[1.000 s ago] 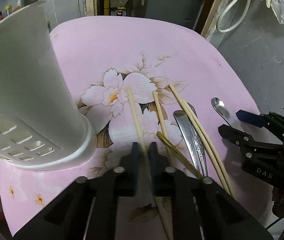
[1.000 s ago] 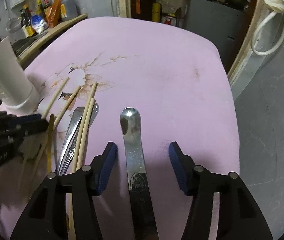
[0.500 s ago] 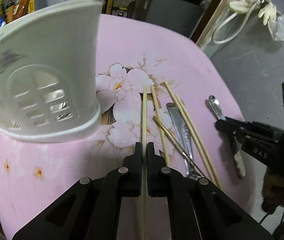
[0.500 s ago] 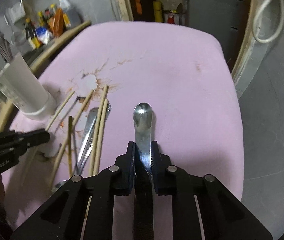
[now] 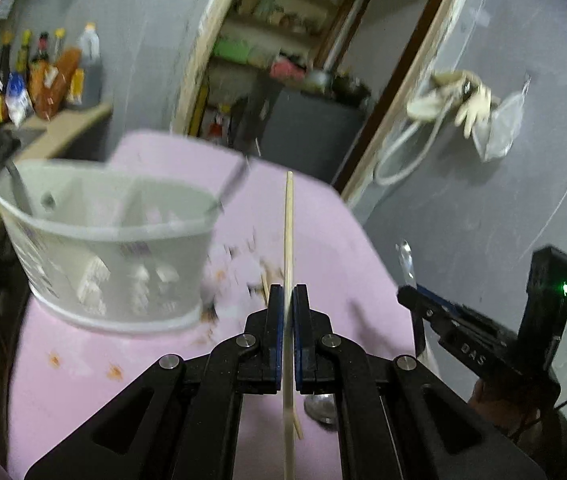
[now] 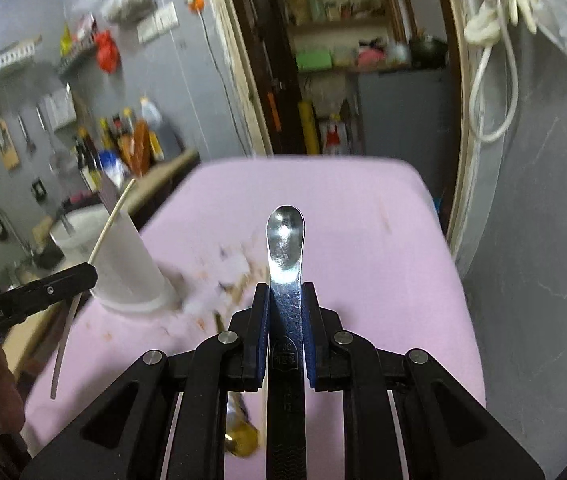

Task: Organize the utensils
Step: 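Lift the chopstick with the left tool while the right tool lifts the spoon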

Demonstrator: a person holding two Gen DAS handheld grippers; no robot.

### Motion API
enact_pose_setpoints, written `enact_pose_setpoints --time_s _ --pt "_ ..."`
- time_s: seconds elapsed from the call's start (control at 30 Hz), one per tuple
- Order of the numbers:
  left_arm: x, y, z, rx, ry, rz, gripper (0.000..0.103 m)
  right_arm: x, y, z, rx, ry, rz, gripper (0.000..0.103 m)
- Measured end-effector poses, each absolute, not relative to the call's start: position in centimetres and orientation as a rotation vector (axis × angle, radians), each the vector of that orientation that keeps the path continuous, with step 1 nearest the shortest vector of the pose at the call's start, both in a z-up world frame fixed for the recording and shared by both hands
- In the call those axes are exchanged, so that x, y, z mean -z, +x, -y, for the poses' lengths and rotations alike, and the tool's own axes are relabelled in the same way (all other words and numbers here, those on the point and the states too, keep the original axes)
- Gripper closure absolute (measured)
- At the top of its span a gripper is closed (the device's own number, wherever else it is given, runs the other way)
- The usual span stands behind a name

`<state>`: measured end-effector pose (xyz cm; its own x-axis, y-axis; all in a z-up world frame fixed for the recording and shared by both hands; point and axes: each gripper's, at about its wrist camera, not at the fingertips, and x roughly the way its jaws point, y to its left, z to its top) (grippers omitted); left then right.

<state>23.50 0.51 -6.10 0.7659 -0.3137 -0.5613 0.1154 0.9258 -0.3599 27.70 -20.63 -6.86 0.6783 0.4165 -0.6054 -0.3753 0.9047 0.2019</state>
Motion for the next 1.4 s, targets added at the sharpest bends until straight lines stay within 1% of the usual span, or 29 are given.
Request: enact_pose_setpoints --time_s 0.3,0.47,0.63,0.77,0.87,1.2,1.4 --pt "0.0 24.1 -7.5 0.181 -0.358 -0.473 0.101 0.2 28.9 15.7 -0.533 0.151 -0.495 0.09" --pt "-1.6 25.0 -12.7 0.165 -0.407 -0.383 0.101 -2.3 29.6 12.0 -0.602 0.232 -0.416 0.09" --pt "-1.9 26.5 -17.8 0.139 -0.487 -0.309 0.101 -3.8 30.4 8.2 -0.651 0.323 -0.351 0.09" --pt "-1.4 27.3 -20.8 0.116 -0.525 -0.265 0.101 -3.6 30.7 5.8 -0.641 0.334 -0.304 0.09" --pt "-0.6 27.4 -21.6 0.087 -0.502 -0.226 0.101 -3.2 30.6 4.4 -0.62 0.311 -0.262 0.09" --pt "3.2 26.6 -18.6 -0.038 -0.322 -0.058 0.101 0.3 31.3 3.2 -0.595 0.279 -0.198 0.09" --pt "4.8 27.0 -17.8 -0.05 -0.256 0.0 0.101 1.6 31.6 2.7 -0.602 0.25 -0.185 0.09"
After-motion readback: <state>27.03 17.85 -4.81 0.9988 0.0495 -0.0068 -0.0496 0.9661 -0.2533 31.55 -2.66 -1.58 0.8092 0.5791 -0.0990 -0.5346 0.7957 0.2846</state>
